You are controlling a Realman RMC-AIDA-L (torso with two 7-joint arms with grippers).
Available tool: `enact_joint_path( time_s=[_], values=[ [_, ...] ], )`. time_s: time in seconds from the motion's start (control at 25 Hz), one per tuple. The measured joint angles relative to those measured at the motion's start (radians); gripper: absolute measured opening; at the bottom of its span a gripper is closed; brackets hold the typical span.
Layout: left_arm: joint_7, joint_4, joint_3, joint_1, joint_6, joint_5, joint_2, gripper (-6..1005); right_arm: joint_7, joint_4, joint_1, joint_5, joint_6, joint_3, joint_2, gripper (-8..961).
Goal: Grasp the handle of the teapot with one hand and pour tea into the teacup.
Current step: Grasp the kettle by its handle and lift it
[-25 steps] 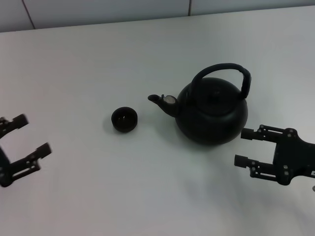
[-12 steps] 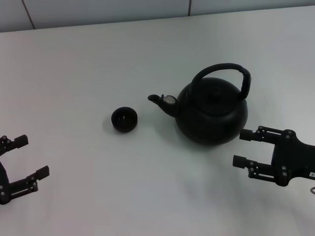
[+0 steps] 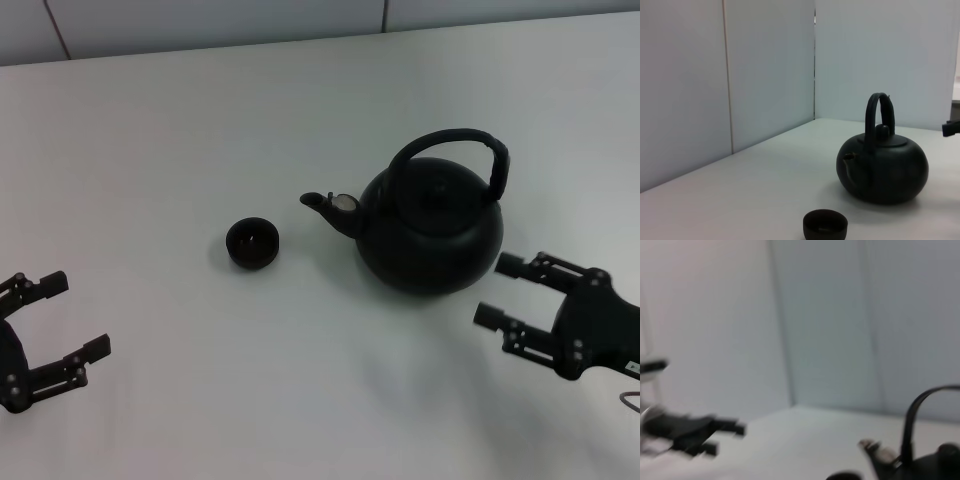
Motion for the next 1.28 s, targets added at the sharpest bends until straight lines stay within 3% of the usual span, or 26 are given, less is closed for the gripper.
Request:
enact_joint_path(
  time_s=[0.32, 0.36, 0.72, 1.28],
  values=[
    [-0.001, -0.005, -0.004, 0.0, 0.001, -0.001, -0.005, 868, -0.412, 0.381, -0.093, 0.001, 0.106, 0.448, 0.008, 675],
    [-0.002, -0.005, -0.004, 0.002, 0.001, -0.002, -0.006, 868, -0.516, 0.475, -0.116, 0.001, 0.145, 0.521, 0.008, 675],
    [-0.003, -0.004, -0.004, 0.006, 0.004, -0.006, -0.006, 868, -0.763, 0.691, -0.117, 0.052, 0.355, 0.582, 0.012, 674],
    [-0.017, -0.001, -0.02, 0.008, 0.019, -0.008, -0.01, 868, -0.759, 0.696, -0.049, 0.055, 0.416, 0.591, 0.007, 660]
  ],
)
